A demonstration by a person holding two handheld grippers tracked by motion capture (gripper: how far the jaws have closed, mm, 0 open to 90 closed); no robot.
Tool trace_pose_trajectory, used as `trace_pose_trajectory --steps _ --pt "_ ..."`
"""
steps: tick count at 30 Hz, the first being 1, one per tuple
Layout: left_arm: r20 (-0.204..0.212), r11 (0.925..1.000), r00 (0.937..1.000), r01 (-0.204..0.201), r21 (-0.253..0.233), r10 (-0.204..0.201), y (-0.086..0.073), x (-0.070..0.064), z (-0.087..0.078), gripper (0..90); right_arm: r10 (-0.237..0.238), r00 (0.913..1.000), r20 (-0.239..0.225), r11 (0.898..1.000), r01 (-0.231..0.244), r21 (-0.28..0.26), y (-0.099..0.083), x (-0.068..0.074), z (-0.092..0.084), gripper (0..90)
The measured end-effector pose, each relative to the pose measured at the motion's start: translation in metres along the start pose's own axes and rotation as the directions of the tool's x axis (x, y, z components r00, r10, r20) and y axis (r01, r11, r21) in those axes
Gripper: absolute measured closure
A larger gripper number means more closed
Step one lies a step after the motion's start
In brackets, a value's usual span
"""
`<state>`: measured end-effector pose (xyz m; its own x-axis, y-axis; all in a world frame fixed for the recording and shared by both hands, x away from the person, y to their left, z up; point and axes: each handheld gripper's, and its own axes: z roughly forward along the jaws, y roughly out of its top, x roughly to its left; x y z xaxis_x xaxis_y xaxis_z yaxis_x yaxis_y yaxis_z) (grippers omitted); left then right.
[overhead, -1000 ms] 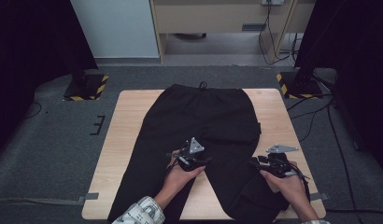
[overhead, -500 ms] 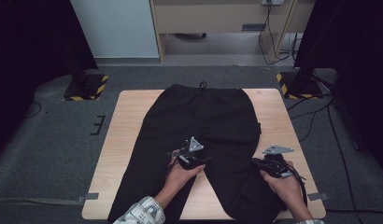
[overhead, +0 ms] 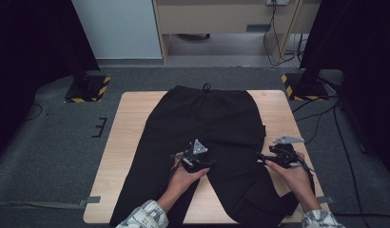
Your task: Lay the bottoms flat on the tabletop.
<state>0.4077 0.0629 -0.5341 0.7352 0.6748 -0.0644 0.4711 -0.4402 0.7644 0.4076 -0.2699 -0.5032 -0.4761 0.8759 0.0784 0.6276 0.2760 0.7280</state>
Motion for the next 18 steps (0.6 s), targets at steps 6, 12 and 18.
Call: trace_pose_trajectory --steps 6,12,18 --pt "0.000 1.0000 1.0000 -0.006 0.003 0.006 0.000 0.000 0.000 39.6 0.013 0.9999 0.003 1.000 -0.013 0.023 0.003 -0.005 0.029 39.8" --pt "-0.005 0.9999 0.9999 -0.011 0.003 0.011 0.000 -0.001 0.000 39.4 -0.060 0.9977 0.032 0.997 0.058 0.050 0.005 0.005 0.041 69.6" --pt "-0.004 1.0000 1.0000 -0.006 0.002 0.006 0.000 -0.001 0.000 39.4 -0.076 0.9937 0.083 0.994 0.069 0.080 0.029 0.001 0.052 88.6"
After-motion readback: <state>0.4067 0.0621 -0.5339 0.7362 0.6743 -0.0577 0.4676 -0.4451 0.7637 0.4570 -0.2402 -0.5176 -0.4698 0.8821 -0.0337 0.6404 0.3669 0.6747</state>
